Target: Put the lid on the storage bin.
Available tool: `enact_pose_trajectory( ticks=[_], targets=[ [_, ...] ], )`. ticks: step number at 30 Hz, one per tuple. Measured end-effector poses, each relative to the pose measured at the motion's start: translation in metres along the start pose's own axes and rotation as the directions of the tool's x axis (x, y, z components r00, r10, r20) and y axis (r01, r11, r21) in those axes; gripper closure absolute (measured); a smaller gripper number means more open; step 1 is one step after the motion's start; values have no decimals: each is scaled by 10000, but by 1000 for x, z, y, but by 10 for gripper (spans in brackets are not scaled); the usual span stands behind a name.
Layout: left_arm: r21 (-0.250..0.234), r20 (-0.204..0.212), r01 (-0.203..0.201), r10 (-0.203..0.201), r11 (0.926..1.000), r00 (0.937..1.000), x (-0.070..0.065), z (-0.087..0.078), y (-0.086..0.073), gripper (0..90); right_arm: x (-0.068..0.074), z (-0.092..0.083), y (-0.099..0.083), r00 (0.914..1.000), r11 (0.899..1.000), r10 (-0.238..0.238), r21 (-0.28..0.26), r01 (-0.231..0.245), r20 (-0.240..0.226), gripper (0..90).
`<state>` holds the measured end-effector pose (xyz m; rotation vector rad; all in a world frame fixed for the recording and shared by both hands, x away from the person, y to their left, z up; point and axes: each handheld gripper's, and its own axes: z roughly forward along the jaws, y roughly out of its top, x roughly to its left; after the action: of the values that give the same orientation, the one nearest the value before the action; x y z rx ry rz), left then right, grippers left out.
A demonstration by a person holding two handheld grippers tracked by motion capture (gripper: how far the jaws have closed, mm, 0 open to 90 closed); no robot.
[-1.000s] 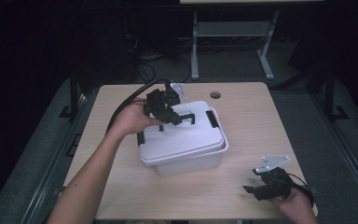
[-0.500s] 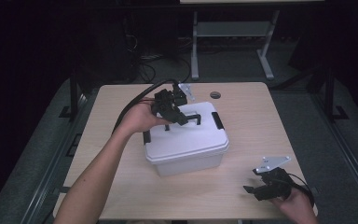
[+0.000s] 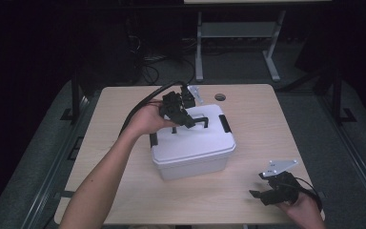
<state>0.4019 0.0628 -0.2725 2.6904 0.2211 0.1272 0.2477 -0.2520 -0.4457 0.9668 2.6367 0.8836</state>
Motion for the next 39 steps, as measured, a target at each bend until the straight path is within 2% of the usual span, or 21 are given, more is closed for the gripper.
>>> enact_pose_trajectory(
  ticks=[5,9,16,20,39],
  targets=[
    [-43,-107,45,-46,10000,9999,1,0,-1,839,0,1,0,10000,10000,-15,39,15,-30,274],
    [-2,83,-78,78,10000,9999,-1,1,1,839,1,2,1,10000,10000,-36,83,37,-71,274],
    [153,123,-90,88,9998,9999,-1,4,-3,839,1,1,1,10000,9999,-57,83,58,-31,274],
    [182,236,-26,21,9998,9997,0,7,-5,838,1,2,0,10000,9999,-37,113,38,-69,274],
    [83,277,164,-166,9998,9995,2,10,-6,834,2,2,1,9999,9999,-118,98,119,-76,273]
  ],
)
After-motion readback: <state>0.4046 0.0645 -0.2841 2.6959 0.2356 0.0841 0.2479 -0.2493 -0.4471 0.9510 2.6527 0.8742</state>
